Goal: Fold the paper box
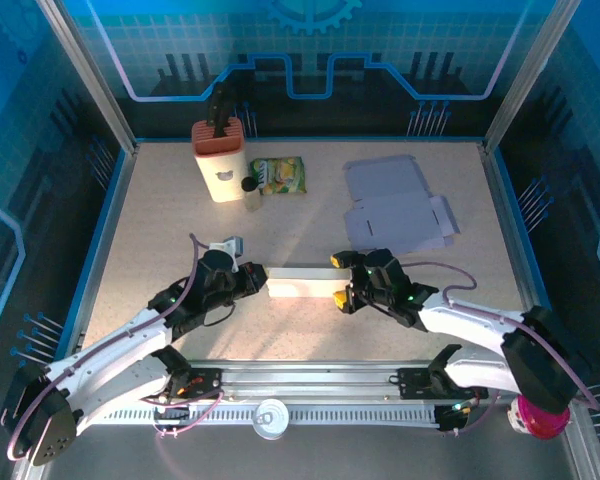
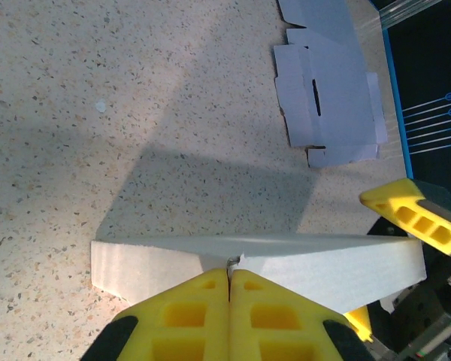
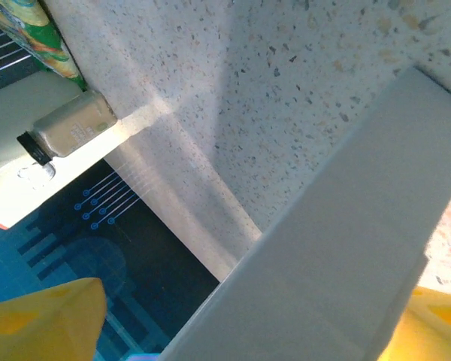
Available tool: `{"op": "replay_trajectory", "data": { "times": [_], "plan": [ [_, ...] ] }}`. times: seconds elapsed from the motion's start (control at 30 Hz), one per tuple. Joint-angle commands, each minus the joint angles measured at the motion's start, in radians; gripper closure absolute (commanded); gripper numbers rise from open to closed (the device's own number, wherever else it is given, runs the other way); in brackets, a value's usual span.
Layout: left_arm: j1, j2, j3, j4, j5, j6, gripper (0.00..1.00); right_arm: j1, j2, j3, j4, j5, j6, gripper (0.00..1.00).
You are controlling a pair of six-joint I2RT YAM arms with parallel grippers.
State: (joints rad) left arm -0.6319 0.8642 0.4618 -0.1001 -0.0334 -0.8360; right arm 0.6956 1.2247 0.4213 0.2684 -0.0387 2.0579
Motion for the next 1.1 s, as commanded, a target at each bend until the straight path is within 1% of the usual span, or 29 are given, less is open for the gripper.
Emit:
{"op": "replay_trajectory", "data": {
  "times": [0.0, 0.1, 0.13, 0.17, 0.27, 0.37, 0.47, 0.57, 0.73, 0.9, 1.0, 1.07],
  "plan": [
    [-0.015, 0.001, -0.027, -0.123, 0.007, 0.022, 0.95, -0.025, 0.086, 0.006, 0.164, -0.068, 0.023, 0.17],
    [-0.017, -0.009, -0.026, -0.130, -0.002, 0.028, 0.94, -0.023, 0.176, -0.007, 0.297, -0.107, 0.026, 0.31],
    [-0.018, -0.011, -0.028, -0.131, -0.003, 0.029, 0.93, -0.020, 0.207, -0.009, 0.344, -0.121, 0.032, 0.33],
    [-0.018, -0.014, -0.027, -0.128, -0.004, 0.029, 0.91, -0.017, 0.244, -0.014, 0.398, -0.130, 0.038, 0.36],
    [-0.018, -0.027, -0.022, -0.137, -0.004, 0.032, 0.76, -0.003, 0.339, -0.022, 0.564, -0.148, 0.047, 0.55],
    [-0.019, -0.053, -0.006, -0.167, -0.011, 0.025, 0.62, 0.008, 0.423, -0.013, 0.668, -0.167, 0.043, 0.60],
    [-0.020, -0.094, 0.009, -0.206, -0.017, 0.024, 0.54, 0.017, 0.483, -0.004, 0.732, -0.170, 0.018, 0.64],
    [-0.020, -0.132, 0.033, -0.273, -0.039, 0.031, 0.50, 0.028, 0.500, -0.001, 0.730, -0.157, -0.008, 0.64],
    [-0.019, -0.188, 0.050, -0.348, -0.066, 0.031, 0.46, 0.036, 0.465, 0.012, 0.645, -0.136, -0.064, 0.66],
    [-0.019, -0.243, 0.078, -0.426, -0.106, 0.028, 0.44, 0.039, 0.416, 0.047, 0.512, -0.121, -0.146, 0.66],
    [-0.020, -0.266, 0.087, -0.464, -0.129, 0.028, 0.41, 0.048, 0.415, 0.063, 0.497, -0.107, -0.173, 0.66],
    [-0.020, -0.264, 0.087, -0.467, -0.132, 0.022, 0.41, 0.050, 0.419, 0.072, 0.489, -0.106, -0.177, 0.66]
  ]
}}
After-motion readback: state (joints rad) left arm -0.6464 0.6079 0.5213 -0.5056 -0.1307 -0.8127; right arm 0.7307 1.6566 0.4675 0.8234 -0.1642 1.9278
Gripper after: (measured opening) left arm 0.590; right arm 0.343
